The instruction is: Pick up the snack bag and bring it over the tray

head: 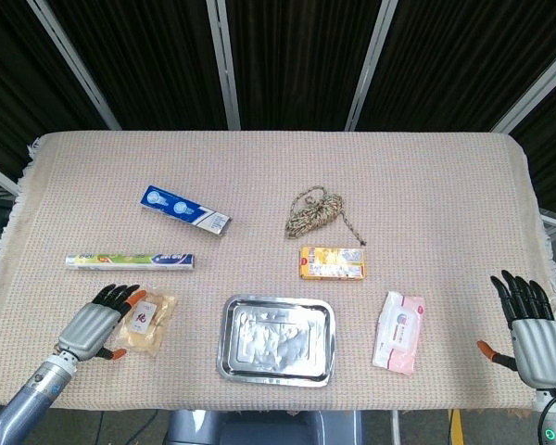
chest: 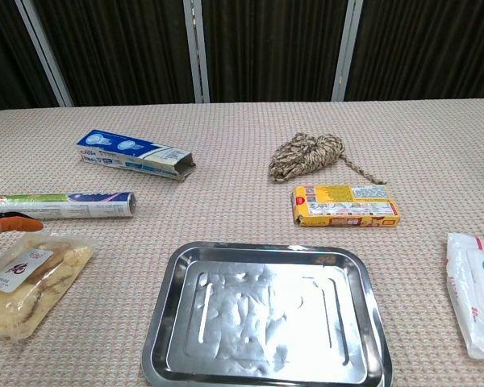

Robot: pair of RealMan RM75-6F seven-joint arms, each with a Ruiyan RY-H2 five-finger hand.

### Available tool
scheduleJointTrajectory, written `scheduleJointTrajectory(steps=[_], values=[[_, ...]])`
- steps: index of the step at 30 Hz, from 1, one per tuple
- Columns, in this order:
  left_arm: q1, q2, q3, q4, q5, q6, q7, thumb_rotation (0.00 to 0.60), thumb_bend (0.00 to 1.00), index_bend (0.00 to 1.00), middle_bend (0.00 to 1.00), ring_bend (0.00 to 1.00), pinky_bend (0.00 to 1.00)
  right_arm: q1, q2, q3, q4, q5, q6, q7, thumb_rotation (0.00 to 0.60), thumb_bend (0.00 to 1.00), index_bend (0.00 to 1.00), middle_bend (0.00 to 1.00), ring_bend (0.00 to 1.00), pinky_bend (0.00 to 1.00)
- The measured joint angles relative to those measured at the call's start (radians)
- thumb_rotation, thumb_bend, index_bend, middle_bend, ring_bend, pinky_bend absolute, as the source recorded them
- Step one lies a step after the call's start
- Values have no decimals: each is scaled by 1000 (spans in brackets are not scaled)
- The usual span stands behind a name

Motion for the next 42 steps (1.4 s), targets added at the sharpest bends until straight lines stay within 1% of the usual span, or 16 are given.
scheduleJointTrajectory(steps=[6,8,9,11,12,14,16,18,19,22,27,30,36,38,42], values=[[-35,-49,-15,22,-38,-47,7,600,6,73,0,0,0,0,1,0,-2,5,-5,-4,600,0,34,0,0,0],[-43,-62,-20,28,-45,-53,10,600,26,99,0,0,5,-1,1,0,-2,5,-4,-6,600,0,34,0,0,0],[-48,-70,-24,33,-51,-56,12,600,55,124,0,0,30,-1,1,0,-3,6,-3,-6,600,0,34,0,0,0],[-53,-81,-28,40,-63,-62,16,600,128,184,0,4,138,-2,1,0,-3,7,-3,-5,600,0,34,0,0,0],[-57,-89,-33,44,-72,-64,20,600,194,228,1,26,234,-3,1,0,-3,8,-3,-5,600,0,34,0,0,0],[-60,-103,-38,55,-78,-61,24,600,309,319,35,126,401,-3,1,0,-2,9,-5,-5,600,0,34,0,0,0],[-61,-121,-42,74,-79,-50,26,600,367,394,102,219,481,-3,1,-1,-2,11,-7,-5,600,0,34,0,0,0],[-62,-135,-45,91,-73,-34,21,600,402,453,162,279,514,-3,1,0,-2,11,-7,-5,600,0,34,0,0,0],[-61,-140,-45,96,-68,-25,17,600,416,481,191,299,521,-3,1,-1,-2,11,-7,-5,600,0,34,0,0,0],[-56,-152,-47,113,-45,18,-7,600,442,515,229,320,532,-4,1,-1,-1,12,-8,-3,600,0,35,0,0,0],[-43,-161,-52,132,3,109,-89,600,442,512,243,319,532,-3,2,0,1,12,-10,1,600,0,35,0,0,0],[-40,-157,-51,125,34,141,-137,600,439,500,244,318,530,-1,1,1,1,10,-11,1,600,0,35,0,0,0],[-75,-142,-46,60,111,147,-248,600,443,487,239,317,527,4,2,1,2,3,-13,4,600,0,35,0,0,0],[-97,-142,-49,39,134,145,-250,600,441,484,238,317,527,4,3,1,2,1,-11,4,600,0,35,0,0,0],[-146,-165,-73,-1,162,129,-219,600,438,467,229,317,527,2,4,0,2,0,-9,5,600,0,35,0,0,0]])
